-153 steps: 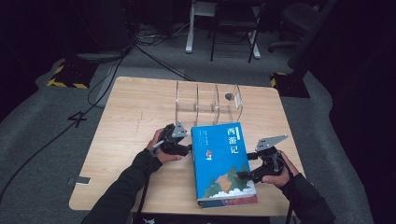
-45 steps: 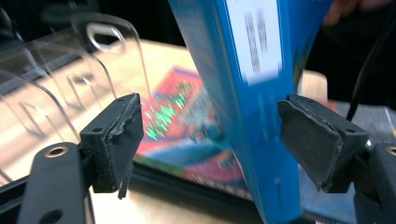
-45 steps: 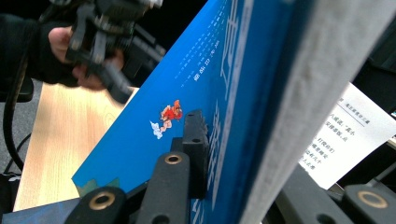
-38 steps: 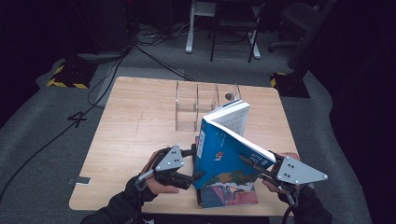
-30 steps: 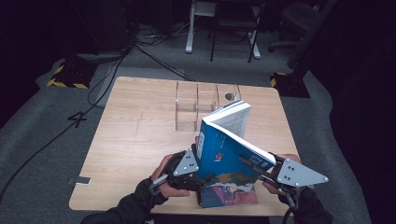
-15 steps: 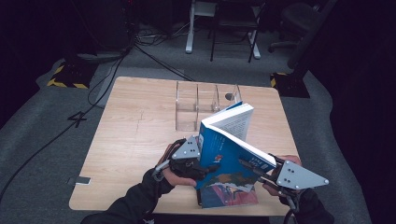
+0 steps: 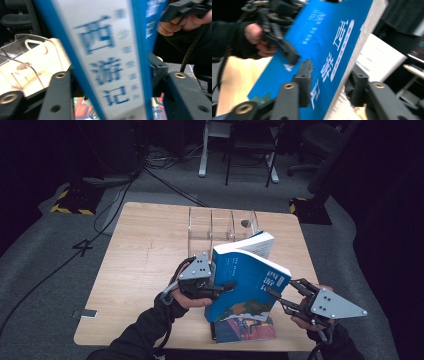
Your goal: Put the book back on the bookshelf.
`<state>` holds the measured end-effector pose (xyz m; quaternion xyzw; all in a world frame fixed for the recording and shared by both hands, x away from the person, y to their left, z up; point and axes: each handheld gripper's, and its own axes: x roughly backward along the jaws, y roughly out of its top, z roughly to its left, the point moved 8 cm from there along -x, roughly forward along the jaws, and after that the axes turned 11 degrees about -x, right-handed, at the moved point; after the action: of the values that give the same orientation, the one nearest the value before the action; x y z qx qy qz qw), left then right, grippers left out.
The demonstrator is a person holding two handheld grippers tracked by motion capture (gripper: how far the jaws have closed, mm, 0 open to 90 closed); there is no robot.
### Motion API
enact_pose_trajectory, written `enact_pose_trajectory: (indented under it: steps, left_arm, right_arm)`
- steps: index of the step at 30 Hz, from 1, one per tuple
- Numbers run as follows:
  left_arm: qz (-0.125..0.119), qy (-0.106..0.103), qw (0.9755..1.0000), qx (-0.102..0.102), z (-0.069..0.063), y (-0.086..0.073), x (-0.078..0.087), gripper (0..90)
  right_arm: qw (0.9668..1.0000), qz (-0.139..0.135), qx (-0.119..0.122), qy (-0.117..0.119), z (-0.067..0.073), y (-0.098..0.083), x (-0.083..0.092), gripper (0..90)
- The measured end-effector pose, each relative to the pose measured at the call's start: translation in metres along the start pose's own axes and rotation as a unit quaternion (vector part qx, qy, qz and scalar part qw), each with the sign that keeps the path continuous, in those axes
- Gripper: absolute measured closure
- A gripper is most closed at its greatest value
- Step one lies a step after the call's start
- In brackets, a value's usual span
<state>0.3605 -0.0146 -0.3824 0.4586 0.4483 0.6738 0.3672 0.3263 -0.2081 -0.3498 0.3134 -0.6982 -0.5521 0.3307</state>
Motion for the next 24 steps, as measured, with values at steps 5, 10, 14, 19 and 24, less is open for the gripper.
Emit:
enact_pose_trajectory:
  steps: [5, 10, 14, 19, 24]
  left_arm:
    - [0.0, 0.002, 0.9997, -0.023, -0.006, 0.002, 0.002, 53.0]
    - [-0.004, 0.003, 0.9996, -0.029, -0.008, 0.002, 0.003, 54.0]
    - [0.002, 0.009, 0.9987, -0.051, -0.012, 0.003, 0.003, 54.1]
    - [-0.008, -0.002, 0.9986, -0.052, -0.013, 0.003, 0.004, 55.0]
    - [-0.012, -0.016, 0.9968, -0.077, -0.02, 0.006, 0.005, 55.9]
  right_arm:
    - [0.9987, 0.012, -0.045, -0.022, -0.017, -0.012, 0.007, 45.9]
    - [0.9958, 0.053, -0.074, -0.01, -0.017, -0.029, -0.004, 35.8]
    - [0.9944, 0.07, -0.079, -0.001, -0.013, -0.044, -0.019, 30.2]
    - [0.9919, 0.075, -0.101, -0.019, -0.023, -0.05, -0.019, 28.7]
    - [0.9905, 0.077, -0.114, -0.001, -0.023, -0.052, -0.023, 26.7]
